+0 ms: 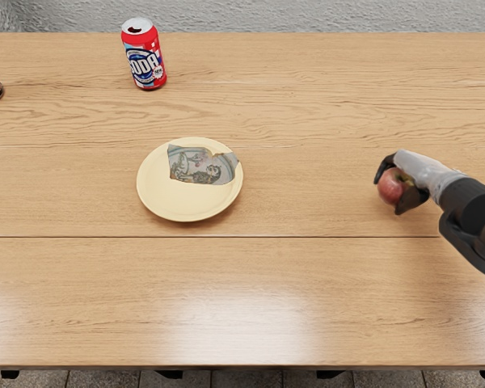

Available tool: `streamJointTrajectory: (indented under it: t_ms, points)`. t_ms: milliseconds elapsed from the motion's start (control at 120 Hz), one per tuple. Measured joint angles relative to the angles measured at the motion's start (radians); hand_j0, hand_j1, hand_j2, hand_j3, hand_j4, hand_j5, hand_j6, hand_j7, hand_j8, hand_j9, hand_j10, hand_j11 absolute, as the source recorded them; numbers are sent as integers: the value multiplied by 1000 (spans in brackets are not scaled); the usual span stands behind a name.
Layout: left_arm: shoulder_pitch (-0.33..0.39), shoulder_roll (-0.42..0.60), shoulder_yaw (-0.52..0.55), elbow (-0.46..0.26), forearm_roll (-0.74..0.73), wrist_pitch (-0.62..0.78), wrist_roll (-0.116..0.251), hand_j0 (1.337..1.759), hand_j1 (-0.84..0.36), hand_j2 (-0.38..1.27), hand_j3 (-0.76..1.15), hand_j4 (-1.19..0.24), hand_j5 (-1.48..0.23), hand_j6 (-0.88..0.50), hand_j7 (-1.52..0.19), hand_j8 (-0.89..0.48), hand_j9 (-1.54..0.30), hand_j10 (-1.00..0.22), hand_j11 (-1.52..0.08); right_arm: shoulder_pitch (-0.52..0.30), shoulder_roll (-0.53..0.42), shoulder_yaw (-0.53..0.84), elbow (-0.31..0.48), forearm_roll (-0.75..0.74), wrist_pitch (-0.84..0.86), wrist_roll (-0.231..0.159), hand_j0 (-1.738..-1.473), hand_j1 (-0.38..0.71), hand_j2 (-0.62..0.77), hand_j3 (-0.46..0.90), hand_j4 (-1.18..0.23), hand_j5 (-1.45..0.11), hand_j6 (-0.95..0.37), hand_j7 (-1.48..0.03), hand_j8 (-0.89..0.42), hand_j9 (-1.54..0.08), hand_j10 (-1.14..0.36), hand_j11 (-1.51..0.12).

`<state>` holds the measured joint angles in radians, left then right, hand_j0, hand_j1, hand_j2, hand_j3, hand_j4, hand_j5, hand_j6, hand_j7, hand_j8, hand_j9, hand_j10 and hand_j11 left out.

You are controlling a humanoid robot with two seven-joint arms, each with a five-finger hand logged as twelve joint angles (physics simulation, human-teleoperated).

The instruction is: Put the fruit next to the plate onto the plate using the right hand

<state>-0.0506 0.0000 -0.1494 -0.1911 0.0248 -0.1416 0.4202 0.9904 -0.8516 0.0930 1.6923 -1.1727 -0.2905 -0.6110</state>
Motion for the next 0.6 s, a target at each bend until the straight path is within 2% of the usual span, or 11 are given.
streamJointTrajectory:
  t_ms: [58, 233, 600]
  points:
    - [0, 0, 0, 1, 0, 0, 0, 1658, 339, 1, 0, -8, -11, -8, -11, -8, -11, -8, -11, 21, 2, 4, 7, 15, 14, 0, -1648, 306, 248, 0, -528, -958, -301, -915, -210, -954, -406, -978]
    - [14, 0, 0, 2, 0, 0, 0, 1658, 339, 1, 0, -8, -11, -8, -11, -8, -11, -8, -11, 104, 18, 10, 25, 65, 64, -1, -1647, 247, 156, -1, -564, -968, -342, -930, -244, -962, -441, -980]
    - [12, 0, 2, 2, 0, -1, 0, 1658, 339, 2, 0, -9, -11, -8, -11, -8, -11, -8, -11, 321, 162, 2, 28, 231, 117, 0, -1645, 217, 124, 0, -556, -1032, -334, -987, -240, -1034, -451, -1048]
